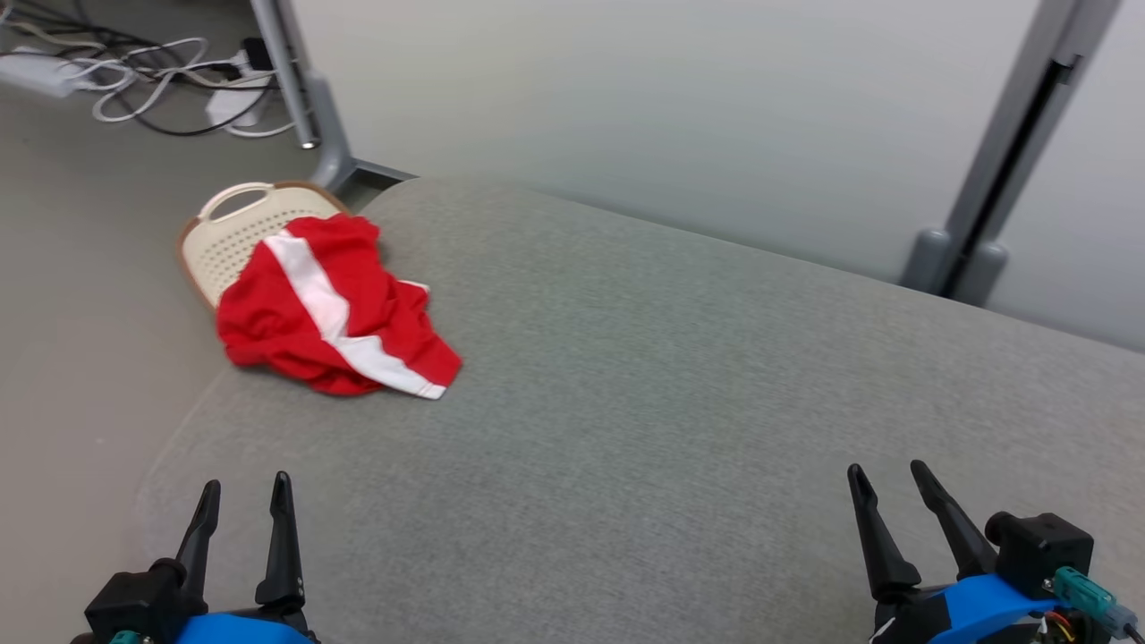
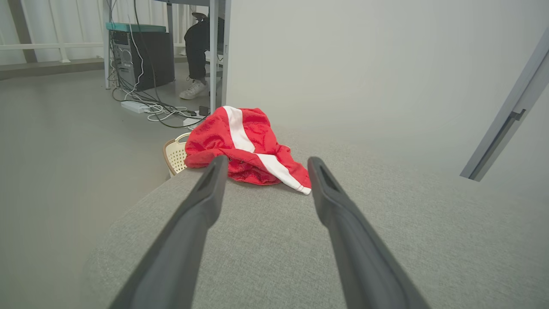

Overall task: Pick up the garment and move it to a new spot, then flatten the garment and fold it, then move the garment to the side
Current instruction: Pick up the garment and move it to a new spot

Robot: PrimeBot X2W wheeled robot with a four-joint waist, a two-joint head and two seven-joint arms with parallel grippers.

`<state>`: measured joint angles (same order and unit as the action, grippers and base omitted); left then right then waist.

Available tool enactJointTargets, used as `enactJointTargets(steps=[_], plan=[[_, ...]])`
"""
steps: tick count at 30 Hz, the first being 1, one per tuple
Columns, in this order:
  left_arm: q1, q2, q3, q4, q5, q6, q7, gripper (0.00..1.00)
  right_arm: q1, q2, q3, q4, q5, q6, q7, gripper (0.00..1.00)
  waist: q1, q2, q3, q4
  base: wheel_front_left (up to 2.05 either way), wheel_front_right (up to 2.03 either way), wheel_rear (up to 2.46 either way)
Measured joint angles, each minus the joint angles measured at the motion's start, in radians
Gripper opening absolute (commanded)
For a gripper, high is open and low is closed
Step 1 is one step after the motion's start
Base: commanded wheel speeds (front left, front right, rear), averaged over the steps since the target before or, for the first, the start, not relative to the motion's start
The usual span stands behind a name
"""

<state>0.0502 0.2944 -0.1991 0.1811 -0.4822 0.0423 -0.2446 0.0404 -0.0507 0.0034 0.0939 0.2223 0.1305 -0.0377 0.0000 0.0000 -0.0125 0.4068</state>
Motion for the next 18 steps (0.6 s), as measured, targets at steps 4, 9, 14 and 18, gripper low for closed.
enactJointTargets(steps=[4,9,14,18], plan=[[0.004,0.006,0.003,-0.015,-0.002,0.002,0.006,1.00,0.000,0.000,0.009,0.008,0.001,0.000,-0.007,1.00,0.0000,0.0000,-0.005,0.060,0.00,0.00,0.00],[0.014,0.010,0.007,-0.027,-0.011,0.010,0.007,1.00,-0.003,0.000,0.023,0.015,0.002,0.000,-0.007,1.00,0.0000,0.0000,-0.002,0.106,0.00,0.00,0.00],[0.019,0.007,0.008,-0.034,-0.011,0.014,0.006,1.00,-0.013,0.000,0.026,0.020,-0.001,0.000,-0.007,1.00,0.0000,0.0000,0.011,0.111,0.00,0.00,0.00],[0.018,0.007,0.007,-0.034,-0.017,0.014,0.006,1.00,-0.013,0.000,0.025,0.023,-0.001,0.000,-0.007,1.00,0.0000,0.0000,0.011,0.109,0.00,0.00,0.00]])
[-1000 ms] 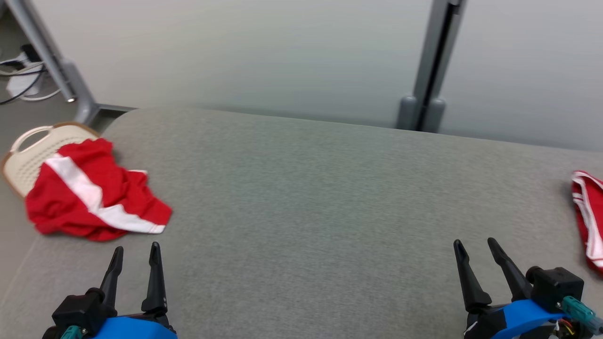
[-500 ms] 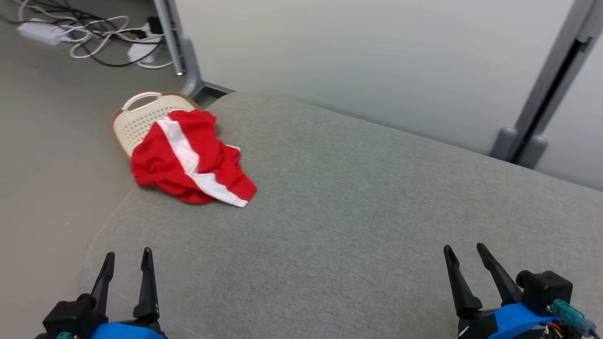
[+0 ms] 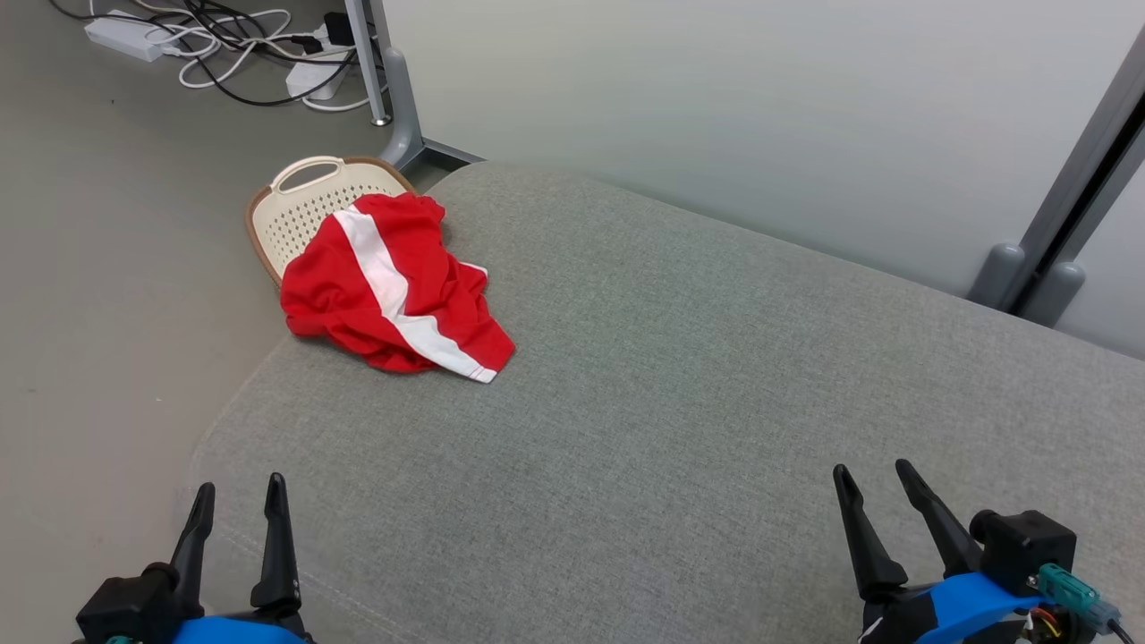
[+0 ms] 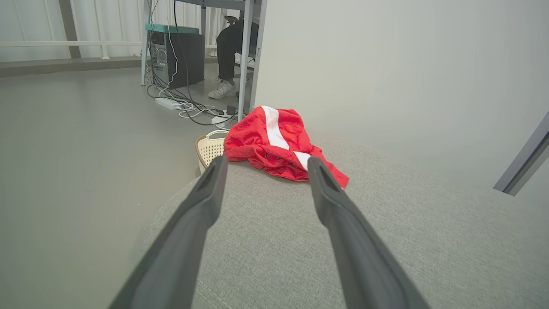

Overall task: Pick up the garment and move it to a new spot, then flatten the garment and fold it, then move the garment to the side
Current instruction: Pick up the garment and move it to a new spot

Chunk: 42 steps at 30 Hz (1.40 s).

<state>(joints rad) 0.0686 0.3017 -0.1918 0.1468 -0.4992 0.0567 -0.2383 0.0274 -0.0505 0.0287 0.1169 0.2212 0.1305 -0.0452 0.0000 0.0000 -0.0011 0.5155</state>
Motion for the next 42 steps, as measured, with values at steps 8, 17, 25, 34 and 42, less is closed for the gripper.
enactJointTargets(steps=[8,17,25,34,42], plan=[[-0.065,0.003,-0.007,-0.018,-0.049,-0.020,0.087,1.00,0.001,0.000,-0.009,-0.010,-0.014,0.000,0.001,1.00,0.0000,0.0000,0.014,-0.009,0.00,0.00,0.00],[-0.291,0.078,0.053,-0.075,-0.201,-0.028,0.390,1.00,-0.022,-0.001,-0.014,-0.074,-0.091,0.000,0.045,1.00,0.0000,0.0000,0.087,-0.027,0.00,0.00,0.00],[-0.481,0.153,0.168,0.015,-0.330,0.000,0.541,1.00,-0.090,-0.040,0.028,-0.175,-0.118,0.000,0.106,1.00,0.0001,0.0000,0.223,-0.085,0.00,0.00,0.00],[-0.579,0.229,0.269,0.174,-0.417,-0.015,0.584,1.00,-0.156,-0.100,0.061,-0.283,-0.124,0.000,0.164,1.00,0.0002,0.0000,0.411,-0.198,0.00,0.00,0.00],[-0.651,0.274,0.275,0.336,-0.434,-0.040,0.618,1.00,-0.193,-0.121,0.084,-0.351,-0.127,0.000,0.176,1.00,0.0002,0.0000,0.568,-0.303,0.00,0.00,0.00]])
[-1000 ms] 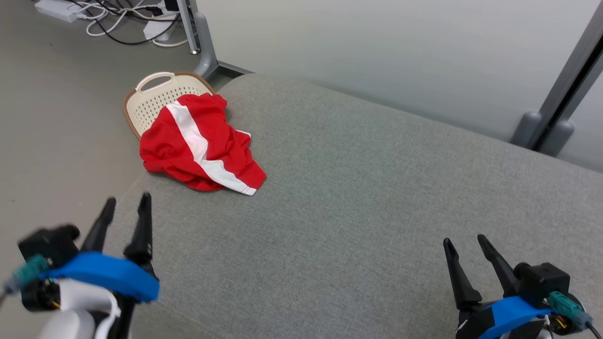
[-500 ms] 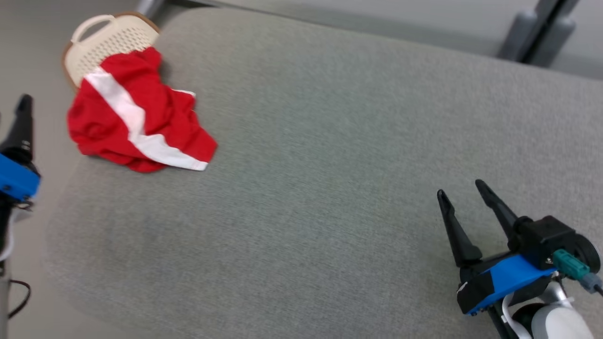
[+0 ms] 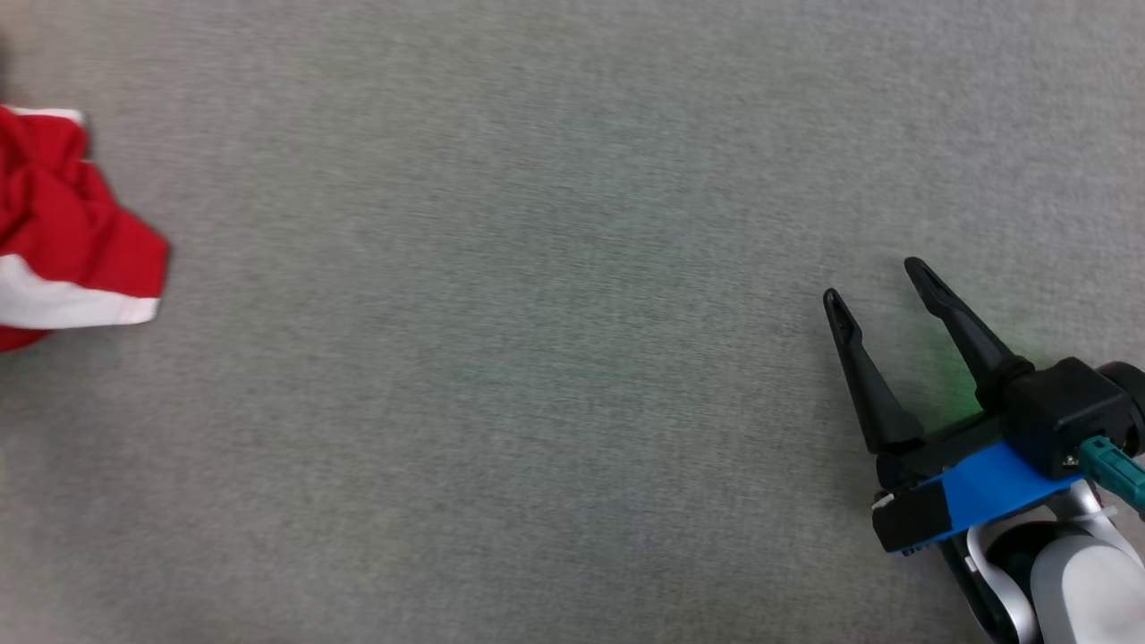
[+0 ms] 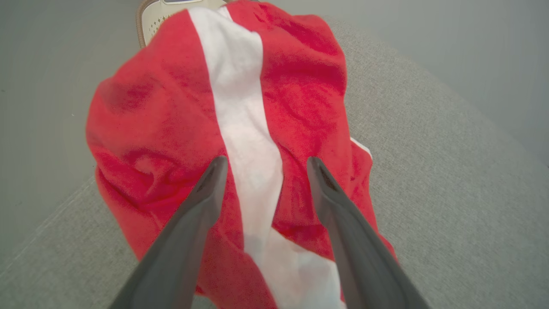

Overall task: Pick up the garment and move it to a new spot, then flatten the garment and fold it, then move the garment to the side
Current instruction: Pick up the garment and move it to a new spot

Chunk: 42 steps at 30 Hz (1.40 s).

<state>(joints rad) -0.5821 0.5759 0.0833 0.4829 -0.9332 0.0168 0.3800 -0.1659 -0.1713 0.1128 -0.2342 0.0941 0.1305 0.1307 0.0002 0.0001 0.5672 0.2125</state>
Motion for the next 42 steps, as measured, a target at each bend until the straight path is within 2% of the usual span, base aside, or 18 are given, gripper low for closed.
enactJointTargets(steps=[5,9,10,11,14,20,26,33,42], plan=[[-0.025,0.002,0.000,0.105,-0.019,-0.001,0.031,1.00,-0.011,0.006,0.007,0.003,-0.004,0.000,-0.016,1.00,0.0000,0.0000,0.048,-0.073,0.00,0.00,0.00],[-0.036,0.029,0.009,0.174,-0.037,0.038,0.103,1.00,-0.010,0.020,0.007,0.018,-0.001,0.000,-0.035,1.00,-0.0003,0.0000,0.054,-0.120,0.00,0.00,0.00],[-0.037,0.034,0.010,0.183,-0.040,0.043,0.110,0.53,-0.010,0.022,0.008,0.023,0.002,0.000,-0.037,1.00,-0.0003,0.0000,0.051,-0.128,0.00,0.00,0.00],[-0.037,0.038,0.010,0.191,-0.040,0.045,0.113,0.00,-0.009,0.025,0.008,0.026,0.003,0.000,-0.041,1.00,-0.0003,0.0000,0.047,-0.135,0.00,0.00,0.00],[-0.036,0.039,0.008,0.209,-0.053,0.025,0.138,0.00,-0.008,0.028,0.004,0.044,0.008,0.000,-0.053,1.00,-0.0003,0.0000,0.026,-0.144,0.00,0.00,0.00],[-0.034,0.035,-0.011,0.192,-0.039,-0.037,0.097,0.00,-0.007,0.037,0.009,0.075,0.020,0.000,-0.072,1.00,-0.0002,0.0000,-0.035,-0.141,0.00,0.00,0.00],[-0.061,0.092,-0.021,0.086,0.010,-0.070,0.031,0.00,-0.006,0.057,0.043,0.140,0.048,0.000,-0.098,1.00,-0.0002,0.0000,-0.135,-0.140,0.00,0.00,0.00],[-0.132,0.091,-0.081,-0.150,0.037,-0.068,0.073,0.00,0.022,0.082,0.049,0.209,0.073,0.000,-0.136,1.00,-0.0003,0.0000,-0.275,-0.155,0.00,0.00,0.00],[-0.206,-0.024,-0.237,-0.453,0.053,-0.017,0.193,0.00,0.057,0.107,0.045,0.258,0.099,0.000,-0.168,1.00,-0.0005,0.0000,-0.426,-0.202,0.00,0.00,0.00]])
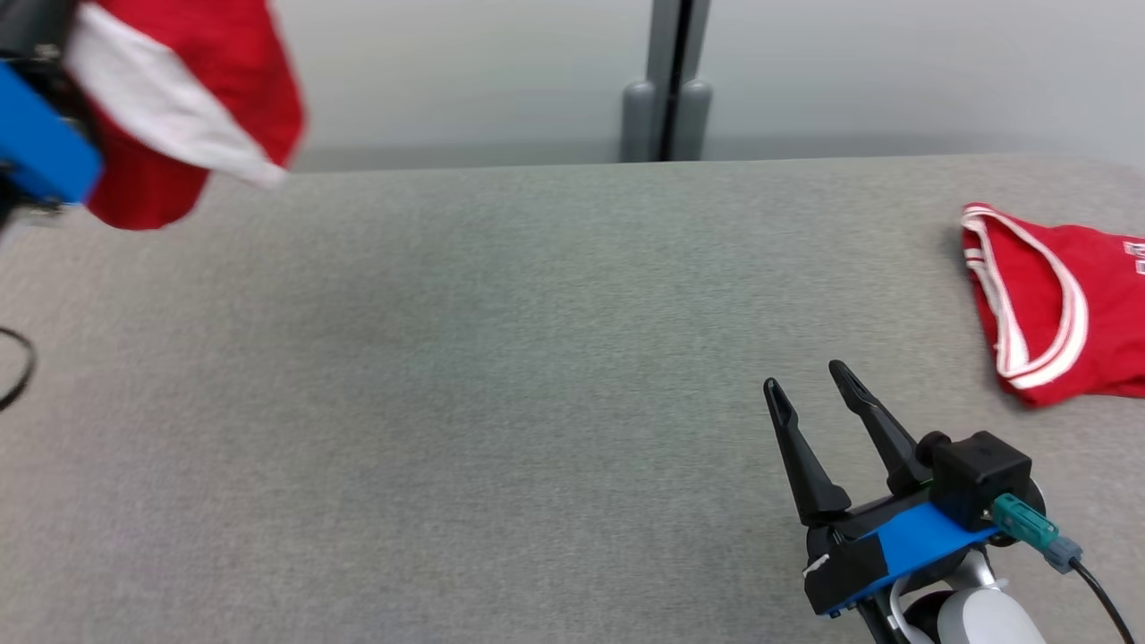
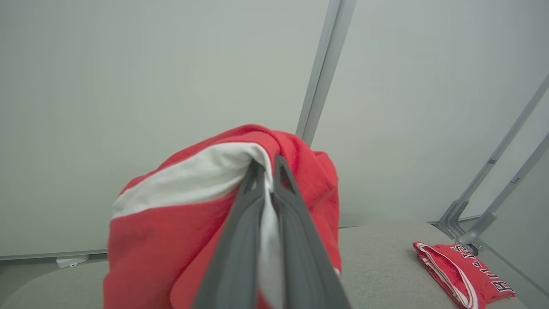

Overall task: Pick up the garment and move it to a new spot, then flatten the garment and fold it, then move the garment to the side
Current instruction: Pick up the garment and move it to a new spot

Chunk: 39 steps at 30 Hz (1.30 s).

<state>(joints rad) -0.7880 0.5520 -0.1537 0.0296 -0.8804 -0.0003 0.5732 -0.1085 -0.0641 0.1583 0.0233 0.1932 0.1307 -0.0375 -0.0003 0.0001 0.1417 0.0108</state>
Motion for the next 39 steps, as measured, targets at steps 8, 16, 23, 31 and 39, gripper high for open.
enactJointTargets(steps=[8,16,23,31,39], plan=[[-0.018,-0.104,-0.150,-0.109,0.020,0.022,0.069,0.00,0.005,0.008,0.007,0.012,0.013,0.000,-0.010,1.00,0.0001,0.0000,-0.034,-0.095,0.00,0.00,0.00],[0.095,-0.223,-0.241,-0.017,0.012,0.025,0.010,0.00,0.011,0.011,-0.005,0.016,0.019,0.000,-0.026,1.00,0.0003,0.0000,-0.011,-0.166,0.00,0.00,0.00],[0.258,-0.358,-0.300,0.180,0.011,0.026,-0.137,0.00,0.010,0.012,-0.008,0.020,0.021,0.000,-0.030,1.00,0.0003,0.0000,0.003,-0.190,0.00,0.00,0.00],[0.310,-0.461,-0.364,0.373,0.073,0.015,-0.340,1.00,0.011,0.013,-0.002,0.020,0.017,0.000,-0.024,1.00,0.0003,0.0000,-0.010,-0.163,0.00,0.00,0.00],[0.367,-0.467,-0.344,0.373,0.113,-0.077,-0.665,1.00,0.037,0.013,-0.018,0.025,0.019,0.000,-0.020,1.00,0.0003,0.0000,-0.047,-0.114,0.00,0.00,0.00]])
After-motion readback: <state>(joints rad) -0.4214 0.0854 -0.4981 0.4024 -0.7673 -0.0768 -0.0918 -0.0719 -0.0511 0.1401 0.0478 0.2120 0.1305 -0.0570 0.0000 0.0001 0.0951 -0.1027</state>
